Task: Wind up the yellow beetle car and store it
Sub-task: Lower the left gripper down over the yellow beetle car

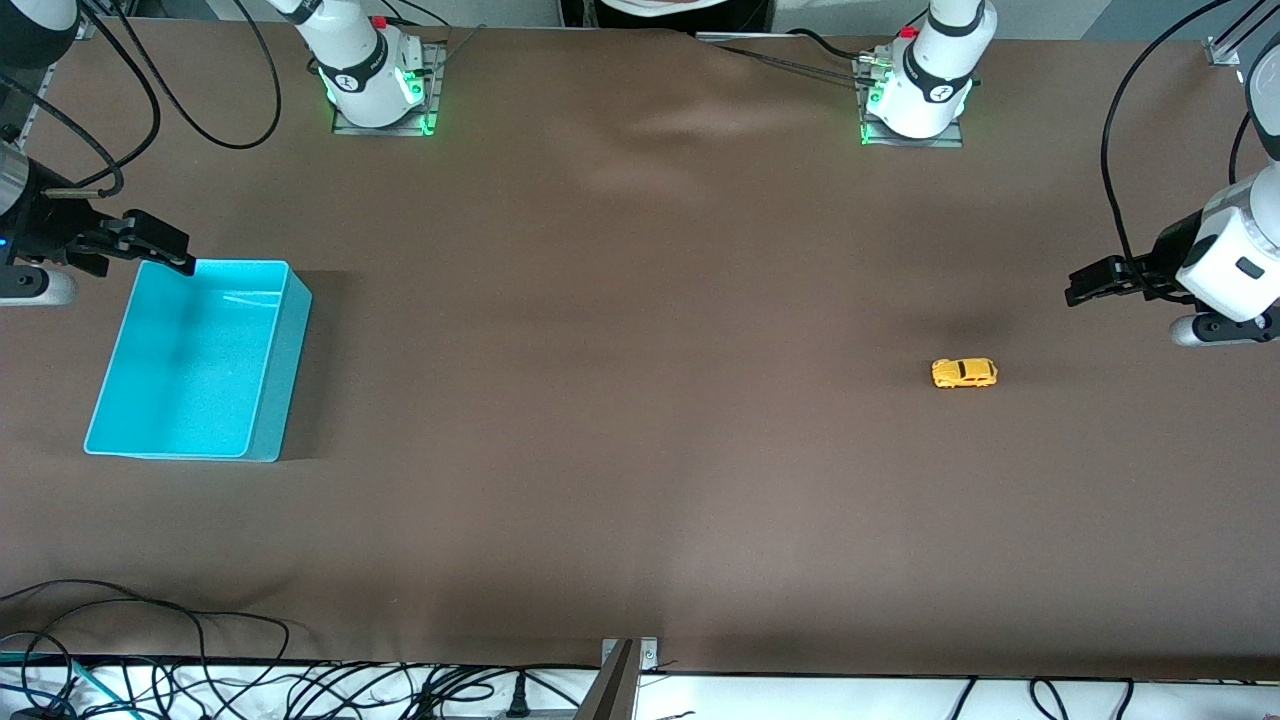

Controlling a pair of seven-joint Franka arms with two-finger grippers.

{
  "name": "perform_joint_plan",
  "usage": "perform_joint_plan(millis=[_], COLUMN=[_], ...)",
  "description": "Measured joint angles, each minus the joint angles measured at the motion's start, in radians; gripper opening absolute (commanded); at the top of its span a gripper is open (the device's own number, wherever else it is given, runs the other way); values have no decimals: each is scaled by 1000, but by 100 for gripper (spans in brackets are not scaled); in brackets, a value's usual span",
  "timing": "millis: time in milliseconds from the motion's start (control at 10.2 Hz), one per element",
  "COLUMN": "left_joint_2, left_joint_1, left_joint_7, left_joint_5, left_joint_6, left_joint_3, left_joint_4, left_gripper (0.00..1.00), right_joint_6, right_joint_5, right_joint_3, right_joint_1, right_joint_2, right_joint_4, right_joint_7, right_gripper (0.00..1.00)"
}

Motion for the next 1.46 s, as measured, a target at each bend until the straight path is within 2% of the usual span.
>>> perform_joint_plan(millis=[195, 879, 1172, 1465], left_joint_2=[18, 212, 302, 324], left_joint_1=[42, 55, 52, 50], left_joint_7=[-114, -1032, -1350, -1475], left_joint_5=[0, -1, 0, 0], left_joint_6=[-3, 158, 324, 496], left_joint_3=[1, -3, -6, -8], left_joint_4=[-15, -75, -124, -232], left_gripper=[100, 100, 100, 100], right_joint_6=[0, 0, 0, 0], right_joint_5=[0, 0, 0, 0], right_joint_3=[0, -1, -1, -1], right_joint_1=[0, 0, 0, -1], right_joint_2=[0, 0, 0, 0], right_joint_4=[0, 0, 0, 0], right_joint_7=[0, 0, 0, 0], right_gripper=[100, 100, 100, 100])
